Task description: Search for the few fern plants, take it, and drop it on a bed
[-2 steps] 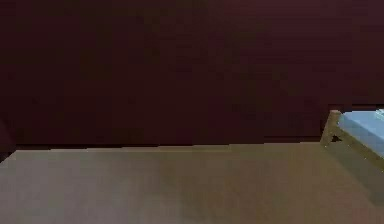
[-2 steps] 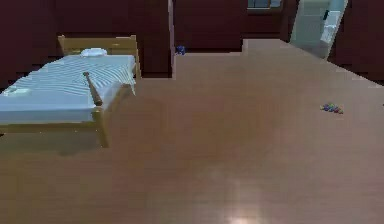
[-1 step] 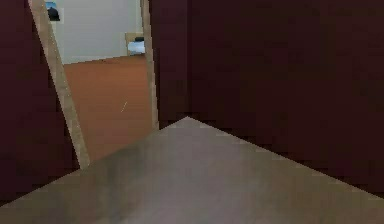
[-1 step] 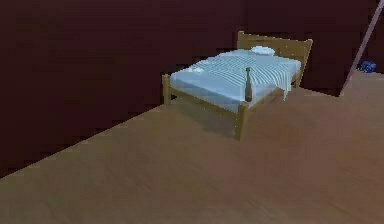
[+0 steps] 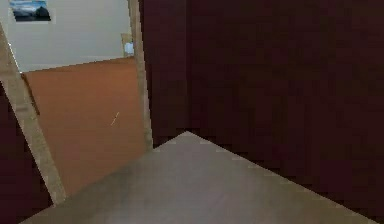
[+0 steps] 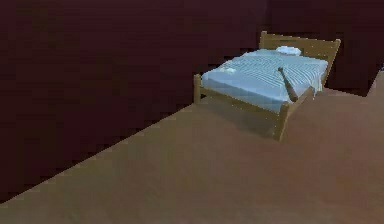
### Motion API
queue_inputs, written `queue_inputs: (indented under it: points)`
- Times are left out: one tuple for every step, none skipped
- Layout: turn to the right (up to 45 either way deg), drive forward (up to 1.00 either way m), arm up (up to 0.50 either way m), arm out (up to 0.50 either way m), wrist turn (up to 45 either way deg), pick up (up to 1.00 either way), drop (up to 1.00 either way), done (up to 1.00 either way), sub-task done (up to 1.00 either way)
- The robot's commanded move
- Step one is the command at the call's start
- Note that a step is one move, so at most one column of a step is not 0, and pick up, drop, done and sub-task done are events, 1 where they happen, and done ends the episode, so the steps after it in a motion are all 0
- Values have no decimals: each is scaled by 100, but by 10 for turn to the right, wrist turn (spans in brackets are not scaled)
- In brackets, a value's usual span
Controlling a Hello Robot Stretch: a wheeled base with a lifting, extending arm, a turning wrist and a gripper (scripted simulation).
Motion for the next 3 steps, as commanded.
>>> queue_inputs:
  points:
    - [-450,0,0,0,0,0,0,0,0]
    - [0,100,0,0,0,0,0,0,0]
    - [450,0,0,0,0,0,0,0,0]
